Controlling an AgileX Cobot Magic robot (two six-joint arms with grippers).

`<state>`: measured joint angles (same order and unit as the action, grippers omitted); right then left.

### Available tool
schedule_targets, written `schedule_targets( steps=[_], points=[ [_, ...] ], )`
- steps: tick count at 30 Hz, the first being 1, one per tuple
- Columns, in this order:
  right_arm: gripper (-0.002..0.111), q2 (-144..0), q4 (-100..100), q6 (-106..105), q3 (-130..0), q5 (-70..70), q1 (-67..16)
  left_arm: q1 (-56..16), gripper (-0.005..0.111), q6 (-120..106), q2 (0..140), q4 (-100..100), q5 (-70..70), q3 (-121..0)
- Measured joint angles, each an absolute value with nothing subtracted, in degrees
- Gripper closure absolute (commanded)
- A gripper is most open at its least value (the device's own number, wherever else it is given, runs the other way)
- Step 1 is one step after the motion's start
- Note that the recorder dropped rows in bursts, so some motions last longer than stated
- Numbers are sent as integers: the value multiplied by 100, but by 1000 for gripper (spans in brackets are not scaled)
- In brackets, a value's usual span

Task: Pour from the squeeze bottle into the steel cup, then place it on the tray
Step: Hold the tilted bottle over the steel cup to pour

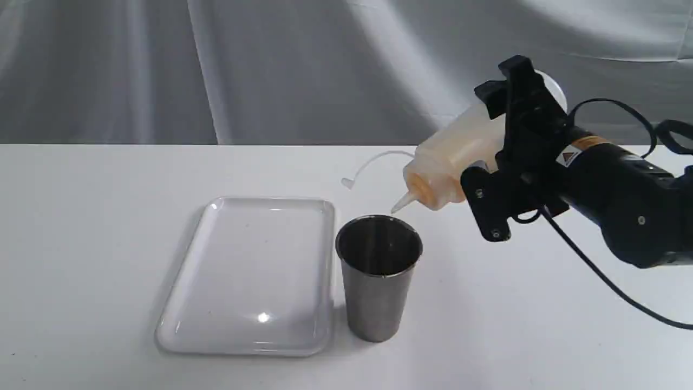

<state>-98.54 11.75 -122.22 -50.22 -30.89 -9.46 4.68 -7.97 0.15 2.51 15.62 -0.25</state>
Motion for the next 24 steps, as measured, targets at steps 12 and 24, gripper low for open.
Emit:
schedule_targets(
  steps=[12,24],
  points=[
    [91,-9906,1175,-12222,-5022,-3270,-946,468,98,-797,15,251,1562,-25],
    [91,-9906,1175,-12222,-5022,-3279,-946,468,98,-797,15,251,1562,-25]
  ],
)
